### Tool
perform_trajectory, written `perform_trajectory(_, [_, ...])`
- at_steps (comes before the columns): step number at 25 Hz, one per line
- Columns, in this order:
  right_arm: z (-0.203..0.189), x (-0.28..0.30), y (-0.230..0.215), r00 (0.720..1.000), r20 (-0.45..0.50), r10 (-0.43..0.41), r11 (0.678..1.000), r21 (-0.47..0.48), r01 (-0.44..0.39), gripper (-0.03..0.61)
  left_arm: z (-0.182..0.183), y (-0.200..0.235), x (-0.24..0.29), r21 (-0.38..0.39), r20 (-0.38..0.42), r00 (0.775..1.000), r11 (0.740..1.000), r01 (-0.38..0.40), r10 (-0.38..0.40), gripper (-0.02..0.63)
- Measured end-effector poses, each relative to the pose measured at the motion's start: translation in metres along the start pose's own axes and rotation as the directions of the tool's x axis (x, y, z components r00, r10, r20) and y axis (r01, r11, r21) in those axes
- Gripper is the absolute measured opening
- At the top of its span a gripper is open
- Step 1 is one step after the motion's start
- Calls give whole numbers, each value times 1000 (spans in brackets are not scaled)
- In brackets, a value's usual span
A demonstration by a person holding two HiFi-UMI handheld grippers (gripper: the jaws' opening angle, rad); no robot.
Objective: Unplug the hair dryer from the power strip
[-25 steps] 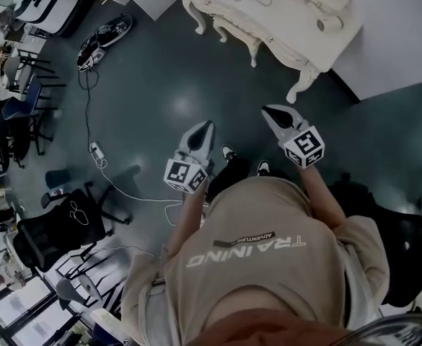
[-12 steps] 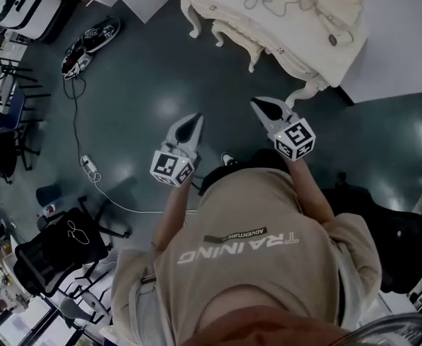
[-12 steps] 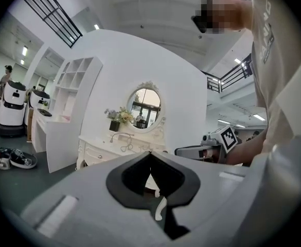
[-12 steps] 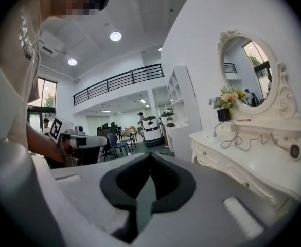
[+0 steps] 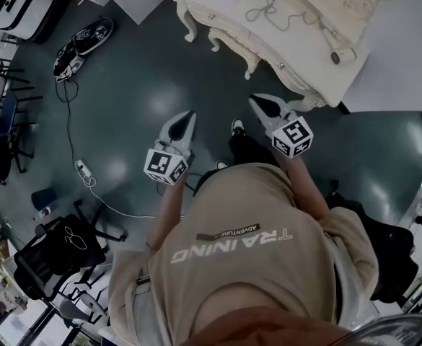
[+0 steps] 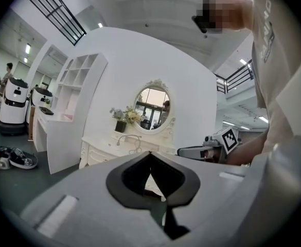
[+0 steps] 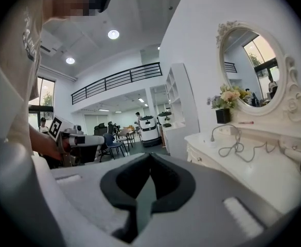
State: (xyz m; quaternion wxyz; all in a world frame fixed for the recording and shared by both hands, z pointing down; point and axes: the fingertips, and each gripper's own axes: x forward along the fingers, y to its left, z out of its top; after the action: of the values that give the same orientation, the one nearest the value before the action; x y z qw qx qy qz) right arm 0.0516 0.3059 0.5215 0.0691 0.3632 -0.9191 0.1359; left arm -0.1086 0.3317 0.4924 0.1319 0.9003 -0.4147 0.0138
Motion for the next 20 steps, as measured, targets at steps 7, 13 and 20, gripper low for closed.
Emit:
perform_trajectory(7, [53, 52, -78, 998, 40, 55, 998, -40, -53, 5, 50, 46, 72, 34, 9, 997, 996, -80, 79, 6])
perform_trajectory(13, [54, 85, -122, 995, 30, 97, 995, -22, -96, 5, 68, 78, 126, 4, 56, 990, 992, -127, 127, 6])
perform_trajectory(20, [61, 137, -140, 991, -13, 133, 991, -21, -133, 5, 65, 119, 150, -20, 15, 992, 992, -122, 122, 6])
